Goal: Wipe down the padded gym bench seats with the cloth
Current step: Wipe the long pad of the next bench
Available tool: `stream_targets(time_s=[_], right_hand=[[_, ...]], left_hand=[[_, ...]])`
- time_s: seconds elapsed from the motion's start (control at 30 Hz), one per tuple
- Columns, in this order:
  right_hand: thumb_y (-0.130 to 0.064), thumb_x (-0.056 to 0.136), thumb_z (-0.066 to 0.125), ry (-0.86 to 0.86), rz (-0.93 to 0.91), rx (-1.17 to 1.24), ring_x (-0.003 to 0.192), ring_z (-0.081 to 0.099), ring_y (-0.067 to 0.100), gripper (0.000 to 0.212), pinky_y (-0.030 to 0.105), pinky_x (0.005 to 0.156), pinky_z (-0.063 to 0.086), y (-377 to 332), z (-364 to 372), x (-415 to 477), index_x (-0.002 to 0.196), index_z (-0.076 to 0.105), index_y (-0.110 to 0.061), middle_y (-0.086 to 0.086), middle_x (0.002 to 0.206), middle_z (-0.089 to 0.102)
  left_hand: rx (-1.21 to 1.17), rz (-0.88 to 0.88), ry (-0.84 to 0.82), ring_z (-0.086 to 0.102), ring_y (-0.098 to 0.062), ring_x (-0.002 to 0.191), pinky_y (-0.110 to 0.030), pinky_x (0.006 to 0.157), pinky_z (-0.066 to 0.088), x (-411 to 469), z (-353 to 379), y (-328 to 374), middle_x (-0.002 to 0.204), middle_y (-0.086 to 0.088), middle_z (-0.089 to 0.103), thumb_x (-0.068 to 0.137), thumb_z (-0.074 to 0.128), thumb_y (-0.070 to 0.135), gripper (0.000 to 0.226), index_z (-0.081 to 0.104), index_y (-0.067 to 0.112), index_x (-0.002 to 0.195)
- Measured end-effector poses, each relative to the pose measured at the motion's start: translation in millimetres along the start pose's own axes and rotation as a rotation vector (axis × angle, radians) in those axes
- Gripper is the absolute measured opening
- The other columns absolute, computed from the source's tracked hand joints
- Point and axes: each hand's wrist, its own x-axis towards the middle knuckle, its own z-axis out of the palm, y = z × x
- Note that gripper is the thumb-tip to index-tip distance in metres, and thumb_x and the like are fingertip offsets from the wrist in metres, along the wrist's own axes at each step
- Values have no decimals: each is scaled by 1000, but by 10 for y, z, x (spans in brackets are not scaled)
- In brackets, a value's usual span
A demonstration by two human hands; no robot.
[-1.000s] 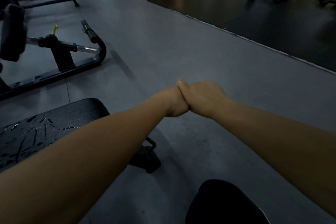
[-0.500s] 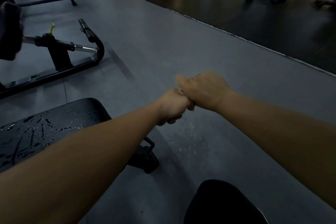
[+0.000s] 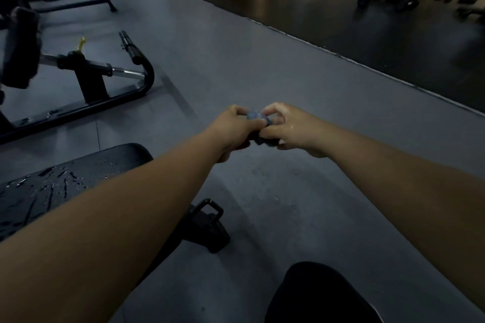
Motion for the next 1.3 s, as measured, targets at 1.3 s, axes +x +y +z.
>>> stream_targets(time_s=[1.3], right_hand=[[10,91,59,51,96,820,76,70,15,45,26,61,56,-20,243,175,129,51,-13,10,97,71]], left_hand=[[-106,57,-129,68,-24,101,-38,83,55,-163,-277,-226,113,-9,69,89,69,42,46,53,17,125]])
